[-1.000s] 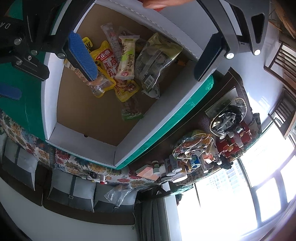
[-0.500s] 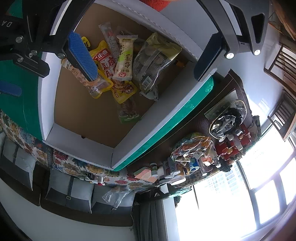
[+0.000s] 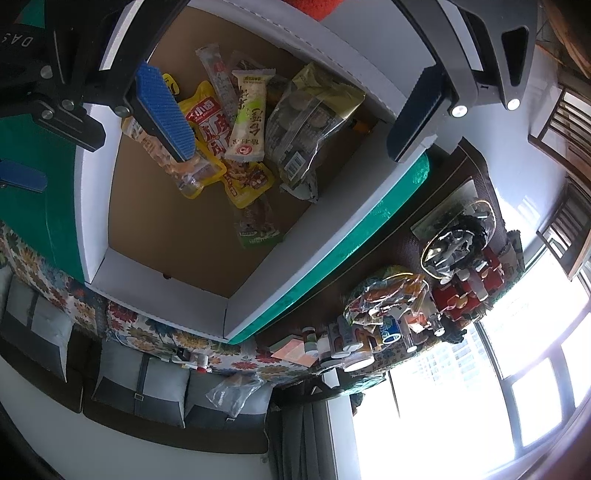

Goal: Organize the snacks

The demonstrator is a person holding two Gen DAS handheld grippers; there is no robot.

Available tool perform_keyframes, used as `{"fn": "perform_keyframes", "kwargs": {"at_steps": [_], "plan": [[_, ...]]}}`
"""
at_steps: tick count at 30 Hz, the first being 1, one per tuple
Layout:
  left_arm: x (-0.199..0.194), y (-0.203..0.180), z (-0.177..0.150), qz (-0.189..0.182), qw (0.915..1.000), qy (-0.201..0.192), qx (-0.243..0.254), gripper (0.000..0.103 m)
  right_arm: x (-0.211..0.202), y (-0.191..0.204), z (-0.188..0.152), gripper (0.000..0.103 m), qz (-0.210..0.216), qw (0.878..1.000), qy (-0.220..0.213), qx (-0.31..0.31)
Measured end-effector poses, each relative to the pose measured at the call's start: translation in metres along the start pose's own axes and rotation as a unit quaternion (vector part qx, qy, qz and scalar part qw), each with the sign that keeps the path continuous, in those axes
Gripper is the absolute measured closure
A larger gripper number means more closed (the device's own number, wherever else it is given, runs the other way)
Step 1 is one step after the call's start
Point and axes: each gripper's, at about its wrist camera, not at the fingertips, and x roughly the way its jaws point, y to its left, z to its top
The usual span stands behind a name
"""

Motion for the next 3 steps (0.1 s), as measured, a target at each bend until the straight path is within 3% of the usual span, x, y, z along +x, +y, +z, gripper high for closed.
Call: {"fn": "perform_keyframes", "kwargs": {"at_steps": [3], "plan": [[0.002,0.0003,0.0002,0.003,1.0,0.001,0.0,0.0,0.0004,0.0002,0.0,0.013,0.001,1.0,0.0,0.0]]}}
